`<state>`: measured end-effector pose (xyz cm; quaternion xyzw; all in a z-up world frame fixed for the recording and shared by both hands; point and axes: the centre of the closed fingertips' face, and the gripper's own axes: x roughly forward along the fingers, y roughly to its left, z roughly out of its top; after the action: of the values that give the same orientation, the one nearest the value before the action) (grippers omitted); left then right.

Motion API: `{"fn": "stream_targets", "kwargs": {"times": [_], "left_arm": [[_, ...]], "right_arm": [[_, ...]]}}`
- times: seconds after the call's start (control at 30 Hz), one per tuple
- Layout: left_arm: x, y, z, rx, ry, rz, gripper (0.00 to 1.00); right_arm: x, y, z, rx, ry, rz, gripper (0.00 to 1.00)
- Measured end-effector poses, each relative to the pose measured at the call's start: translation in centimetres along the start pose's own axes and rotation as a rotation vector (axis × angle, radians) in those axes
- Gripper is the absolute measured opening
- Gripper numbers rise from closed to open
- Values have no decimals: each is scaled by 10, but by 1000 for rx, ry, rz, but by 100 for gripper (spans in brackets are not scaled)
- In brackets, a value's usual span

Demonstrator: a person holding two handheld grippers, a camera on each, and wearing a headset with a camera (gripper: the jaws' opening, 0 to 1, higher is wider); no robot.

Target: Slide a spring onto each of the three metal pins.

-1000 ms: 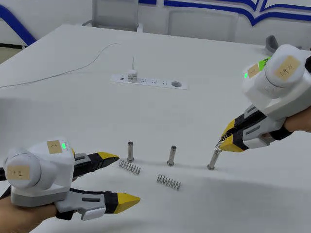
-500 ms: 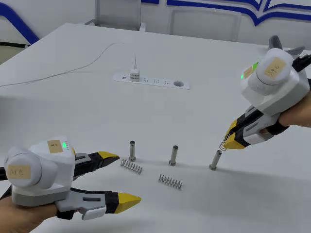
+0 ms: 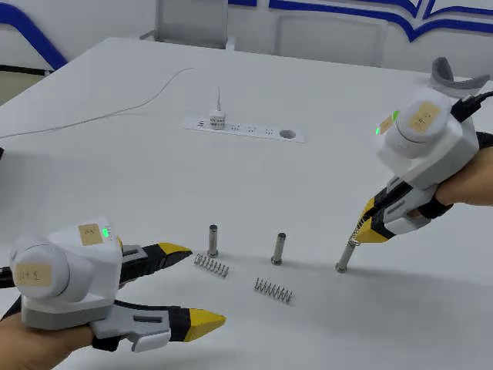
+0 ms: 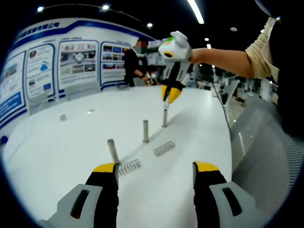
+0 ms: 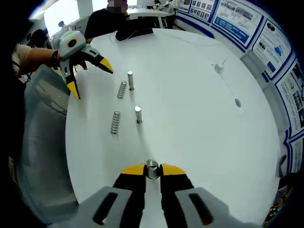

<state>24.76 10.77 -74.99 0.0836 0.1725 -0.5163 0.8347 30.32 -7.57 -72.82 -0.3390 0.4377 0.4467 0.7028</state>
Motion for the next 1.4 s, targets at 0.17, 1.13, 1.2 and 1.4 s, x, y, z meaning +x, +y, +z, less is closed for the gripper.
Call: {"fn": "stream_targets", "kwargs": {"times": [0.17,1.13,1.2,1.4], "left_arm": [[-1,1,-1,-3,3,2,64],[-1,-2,-5,-12,8,0,63],[-2,-1,-5,-12,8,1,63],[-2,-1,-5,-13,8,2,63]], "right_arm": [[3,0,-2,2,9,5,13],[44,3,-17,21,87,45,13],[47,4,-18,26,88,48,13],[52,5,-20,31,93,48,13]]}}
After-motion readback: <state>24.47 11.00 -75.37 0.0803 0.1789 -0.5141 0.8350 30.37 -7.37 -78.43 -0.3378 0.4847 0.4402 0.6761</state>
